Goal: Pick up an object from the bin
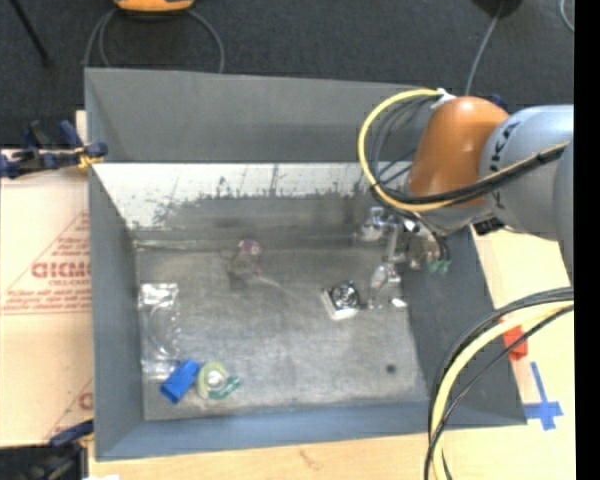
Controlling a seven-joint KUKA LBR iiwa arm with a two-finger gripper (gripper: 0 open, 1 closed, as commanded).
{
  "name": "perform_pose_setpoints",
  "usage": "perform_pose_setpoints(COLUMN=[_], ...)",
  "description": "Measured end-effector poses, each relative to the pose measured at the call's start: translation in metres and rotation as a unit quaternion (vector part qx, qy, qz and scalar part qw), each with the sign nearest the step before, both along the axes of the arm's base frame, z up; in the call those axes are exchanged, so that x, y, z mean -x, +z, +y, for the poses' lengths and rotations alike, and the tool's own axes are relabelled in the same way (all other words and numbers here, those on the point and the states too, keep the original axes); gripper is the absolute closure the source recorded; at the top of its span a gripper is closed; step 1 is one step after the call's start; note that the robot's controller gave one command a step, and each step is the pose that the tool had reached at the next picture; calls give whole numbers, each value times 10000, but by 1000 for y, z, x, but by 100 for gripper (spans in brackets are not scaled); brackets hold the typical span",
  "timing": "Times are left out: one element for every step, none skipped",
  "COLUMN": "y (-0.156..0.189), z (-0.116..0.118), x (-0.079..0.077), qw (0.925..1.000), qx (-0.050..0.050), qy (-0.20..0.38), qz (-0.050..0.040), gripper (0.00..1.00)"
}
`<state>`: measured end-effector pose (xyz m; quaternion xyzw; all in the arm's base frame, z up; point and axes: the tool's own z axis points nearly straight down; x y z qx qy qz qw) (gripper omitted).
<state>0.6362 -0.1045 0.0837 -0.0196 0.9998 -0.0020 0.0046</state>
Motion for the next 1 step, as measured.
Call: perform_pose_setpoints(y=[18], z=[18], x=[11], qw=[9964], qx=[-32], qy=[-842], qz=[24], gripper=[0])
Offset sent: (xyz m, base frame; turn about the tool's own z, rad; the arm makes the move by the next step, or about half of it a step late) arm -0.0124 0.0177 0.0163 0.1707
